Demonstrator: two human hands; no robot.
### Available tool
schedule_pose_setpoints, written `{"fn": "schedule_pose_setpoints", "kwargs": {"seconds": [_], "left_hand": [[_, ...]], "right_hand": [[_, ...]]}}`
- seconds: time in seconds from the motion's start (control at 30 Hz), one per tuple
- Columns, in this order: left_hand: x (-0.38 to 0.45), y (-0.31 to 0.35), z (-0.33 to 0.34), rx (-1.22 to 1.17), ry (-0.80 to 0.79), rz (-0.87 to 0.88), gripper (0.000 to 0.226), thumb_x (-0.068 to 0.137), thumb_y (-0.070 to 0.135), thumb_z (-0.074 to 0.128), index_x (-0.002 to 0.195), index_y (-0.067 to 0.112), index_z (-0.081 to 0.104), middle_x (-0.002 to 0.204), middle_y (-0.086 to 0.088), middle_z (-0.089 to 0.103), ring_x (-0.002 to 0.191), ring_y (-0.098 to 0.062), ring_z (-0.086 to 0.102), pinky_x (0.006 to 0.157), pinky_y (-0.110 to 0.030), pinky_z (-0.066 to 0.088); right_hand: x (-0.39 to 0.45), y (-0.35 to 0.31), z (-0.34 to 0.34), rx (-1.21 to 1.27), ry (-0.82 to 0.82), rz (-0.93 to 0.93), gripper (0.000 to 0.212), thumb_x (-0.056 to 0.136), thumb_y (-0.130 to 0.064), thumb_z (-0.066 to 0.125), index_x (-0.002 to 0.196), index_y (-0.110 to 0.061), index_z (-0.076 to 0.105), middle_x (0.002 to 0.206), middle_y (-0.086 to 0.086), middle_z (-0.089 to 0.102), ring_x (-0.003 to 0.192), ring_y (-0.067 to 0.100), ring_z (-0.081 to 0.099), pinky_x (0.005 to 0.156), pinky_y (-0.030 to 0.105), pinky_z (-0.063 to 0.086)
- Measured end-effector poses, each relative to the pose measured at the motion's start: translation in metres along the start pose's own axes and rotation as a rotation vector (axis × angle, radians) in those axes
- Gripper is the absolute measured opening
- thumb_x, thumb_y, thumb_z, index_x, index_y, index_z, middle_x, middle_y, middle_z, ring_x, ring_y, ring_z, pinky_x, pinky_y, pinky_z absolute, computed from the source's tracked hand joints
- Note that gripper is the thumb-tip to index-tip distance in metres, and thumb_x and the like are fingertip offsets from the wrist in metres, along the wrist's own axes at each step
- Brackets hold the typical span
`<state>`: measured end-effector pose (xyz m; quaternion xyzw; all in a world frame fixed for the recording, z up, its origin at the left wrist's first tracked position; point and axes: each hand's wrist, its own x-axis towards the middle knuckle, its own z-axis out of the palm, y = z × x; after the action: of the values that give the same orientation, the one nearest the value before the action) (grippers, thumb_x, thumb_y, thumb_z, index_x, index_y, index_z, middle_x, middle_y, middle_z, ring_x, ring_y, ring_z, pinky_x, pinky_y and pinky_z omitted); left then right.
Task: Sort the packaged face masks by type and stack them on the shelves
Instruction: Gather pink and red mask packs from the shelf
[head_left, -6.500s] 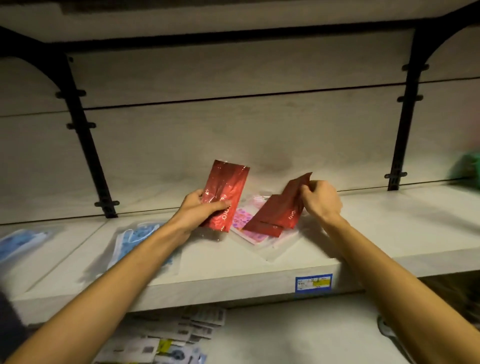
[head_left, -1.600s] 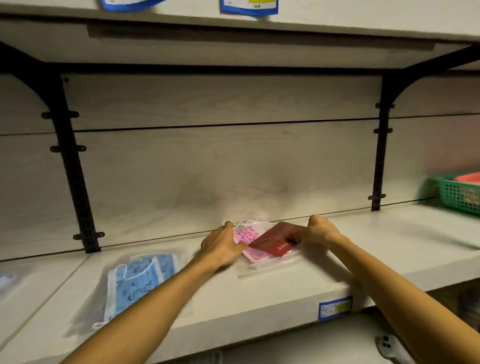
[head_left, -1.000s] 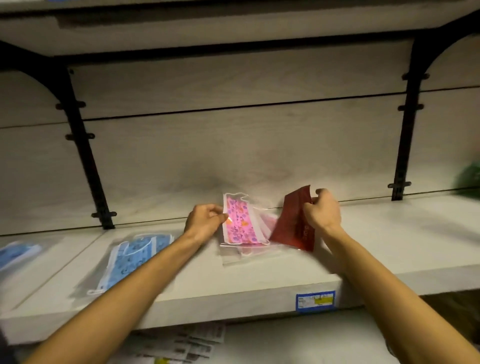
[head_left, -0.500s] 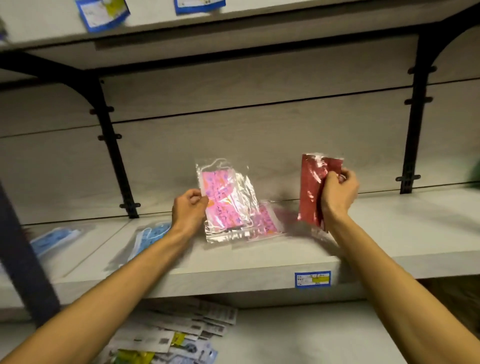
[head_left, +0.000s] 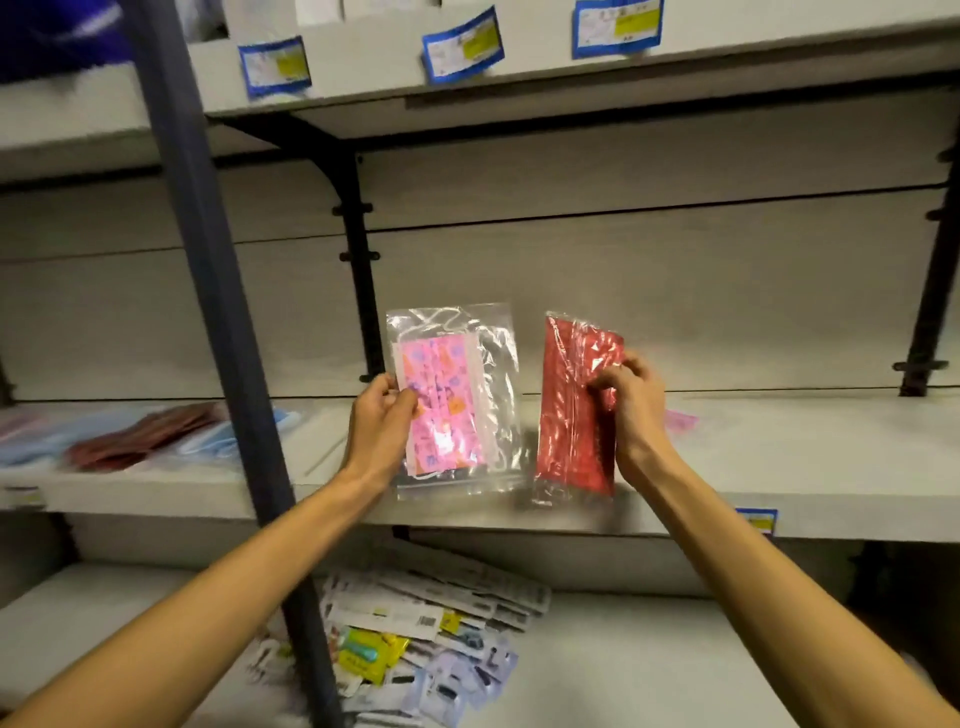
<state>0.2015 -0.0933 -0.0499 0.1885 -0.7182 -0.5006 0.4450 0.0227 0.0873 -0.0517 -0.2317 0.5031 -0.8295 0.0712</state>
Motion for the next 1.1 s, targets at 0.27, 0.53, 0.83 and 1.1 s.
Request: {"fn": "schedule_pose_setpoints", "kwargs": {"seconds": [0.27,0.53,0.83,1.1], "left_hand": [[-0.04,-0.017,-0.143,0.143,0.033,0.083,0.008,0.098,0.011,0.055,0.097,0.004,0.057,0.089,-0.028,0.066,0.08,-0.039,0.068,0.074,-0.055,0.056],[-0.065,-0.061,-0.295,0.109,0.212,-0.04,0.017,0.097,-0.004,0.053,0.09,0.011,0.059,0.073,-0.001,0.072,0.068,-0.018,0.069,0.059,-0.028,0.054],[-0.045,-0.094,-0.468,0.178,0.441,-0.25,0.004,0.095,0.003,0.058,0.095,0.003,0.062,0.087,-0.009,0.067,0.076,-0.019,0.065,0.068,-0.031,0.053],[0.014,-0.132,-0.567,0.094,0.503,-0.311,0.014,0.095,0.002,0.058,0.107,0.007,0.062,0.103,-0.012,0.07,0.093,-0.027,0.07,0.076,-0.037,0.06]], "right_hand": [[-0.104,0.035,0.119,-0.02,-0.195,-0.058,0.026,0.089,0.01,0.051,0.11,-0.005,0.054,0.085,0.007,0.066,0.056,0.004,0.064,0.048,0.017,0.049],[-0.196,0.107,0.243,-0.124,-0.38,-0.104,0.028,0.095,0.0,0.055,0.116,-0.02,0.054,0.103,0.005,0.07,0.081,0.011,0.073,0.063,0.021,0.057],[-0.228,0.159,0.398,-0.204,-0.535,-0.061,0.033,0.094,-0.006,0.063,0.122,-0.021,0.051,0.111,0.003,0.068,0.094,0.019,0.071,0.076,0.031,0.058],[-0.198,0.204,0.51,-0.136,-0.458,0.022,0.044,0.087,0.009,0.063,0.12,-0.015,0.048,0.101,0.001,0.065,0.082,0.01,0.065,0.062,0.018,0.054]]}}
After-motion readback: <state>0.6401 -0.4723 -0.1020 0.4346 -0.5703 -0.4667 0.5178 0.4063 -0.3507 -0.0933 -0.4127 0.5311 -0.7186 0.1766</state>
